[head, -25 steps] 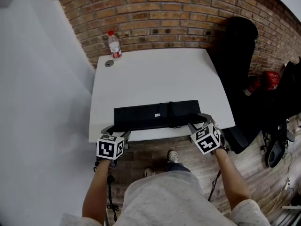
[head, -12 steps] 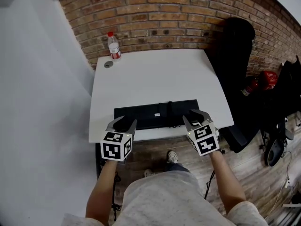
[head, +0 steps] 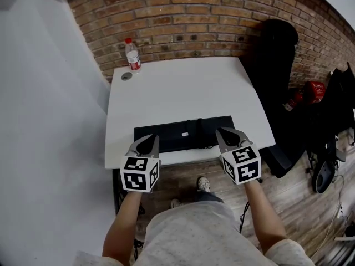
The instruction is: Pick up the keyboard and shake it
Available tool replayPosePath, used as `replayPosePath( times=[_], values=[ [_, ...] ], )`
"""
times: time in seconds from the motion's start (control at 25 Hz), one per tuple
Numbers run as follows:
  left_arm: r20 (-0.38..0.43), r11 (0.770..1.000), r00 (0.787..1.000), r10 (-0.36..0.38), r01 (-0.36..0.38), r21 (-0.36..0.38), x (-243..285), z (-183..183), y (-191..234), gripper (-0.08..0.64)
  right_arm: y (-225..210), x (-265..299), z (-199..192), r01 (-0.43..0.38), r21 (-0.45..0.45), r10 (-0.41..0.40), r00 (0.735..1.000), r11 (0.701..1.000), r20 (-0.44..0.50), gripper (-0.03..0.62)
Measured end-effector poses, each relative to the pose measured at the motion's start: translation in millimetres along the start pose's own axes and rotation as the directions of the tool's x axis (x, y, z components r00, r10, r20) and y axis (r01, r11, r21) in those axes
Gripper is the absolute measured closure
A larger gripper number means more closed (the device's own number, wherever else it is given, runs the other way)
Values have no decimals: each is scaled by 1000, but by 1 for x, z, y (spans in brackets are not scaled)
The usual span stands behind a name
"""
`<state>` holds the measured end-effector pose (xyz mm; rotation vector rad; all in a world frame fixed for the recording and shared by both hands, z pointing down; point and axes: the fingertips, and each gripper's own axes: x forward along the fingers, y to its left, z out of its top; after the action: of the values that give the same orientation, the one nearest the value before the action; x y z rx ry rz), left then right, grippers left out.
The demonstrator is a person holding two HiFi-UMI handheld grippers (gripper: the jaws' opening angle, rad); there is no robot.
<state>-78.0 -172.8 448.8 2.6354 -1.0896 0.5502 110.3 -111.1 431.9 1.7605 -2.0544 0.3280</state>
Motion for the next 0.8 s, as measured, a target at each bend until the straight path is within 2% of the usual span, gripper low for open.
replayPosePath(
  times=[0.4, 0.8],
  values=[
    [16, 1000, 1000, -1, 2, -13, -4, 2, 2, 568, 3, -1, 4, -14, 82, 11, 999, 996, 34, 581],
    [10, 1000, 1000, 3, -3, -16, -6, -2, 5, 568, 7, 1, 2, -27, 96, 24, 999, 995, 29, 581]
  ],
)
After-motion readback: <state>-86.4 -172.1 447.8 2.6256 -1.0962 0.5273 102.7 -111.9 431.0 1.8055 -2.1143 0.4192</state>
